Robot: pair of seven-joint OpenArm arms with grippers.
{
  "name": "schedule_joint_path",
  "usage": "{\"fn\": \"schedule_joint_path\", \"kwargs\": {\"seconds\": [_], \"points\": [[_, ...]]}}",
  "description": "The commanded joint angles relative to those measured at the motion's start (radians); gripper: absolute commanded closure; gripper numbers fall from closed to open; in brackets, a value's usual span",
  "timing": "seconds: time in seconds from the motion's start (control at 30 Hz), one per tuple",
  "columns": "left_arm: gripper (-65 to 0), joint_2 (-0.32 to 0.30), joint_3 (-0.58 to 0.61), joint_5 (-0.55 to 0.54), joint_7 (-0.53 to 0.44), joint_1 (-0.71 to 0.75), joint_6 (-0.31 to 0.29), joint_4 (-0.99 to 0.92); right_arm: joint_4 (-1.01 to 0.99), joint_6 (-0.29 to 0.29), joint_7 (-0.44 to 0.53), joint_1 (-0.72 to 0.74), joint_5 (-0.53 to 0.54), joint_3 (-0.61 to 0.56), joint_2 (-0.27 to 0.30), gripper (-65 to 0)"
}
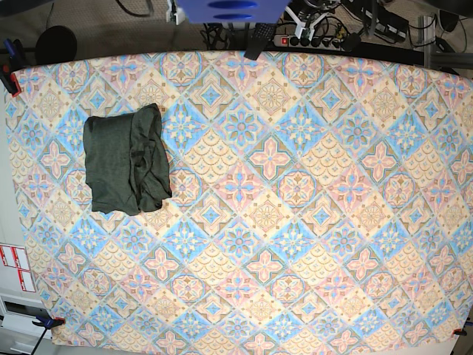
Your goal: Fold the T-shirt properly
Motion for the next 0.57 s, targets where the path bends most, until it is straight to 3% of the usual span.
{"fn": "schedule_joint_path", "kwargs": {"seconds": [0.0,0.23,0.43,0.53], "points": [[0.0,0.0,0.002,0.003,-0.007,0.001,-0.004,0.003,0.004,0.002,0.007,-0.009,0.004,0.001,0.006,-2.1],[0.0,0.026,-0.003,0.0,-0.007,0.0,-0.004,0.003,0.006,-0.004,0.009,0.006,0.005,0.003,0.006,-2.1],[0.0,0.031,-0.001,-0.001,-0.007,0.0,-0.004,0.003,0.006,-0.004,0.009,0.038,0.005,0.003,-0.063,-2.1],[0.0,0.033,-0.001,-0.007,-0.007,0.0,-0.004,0.005,0.001,-0.004,0.009,0.06,0.005,0.003,-0.068,-2.1]]}}
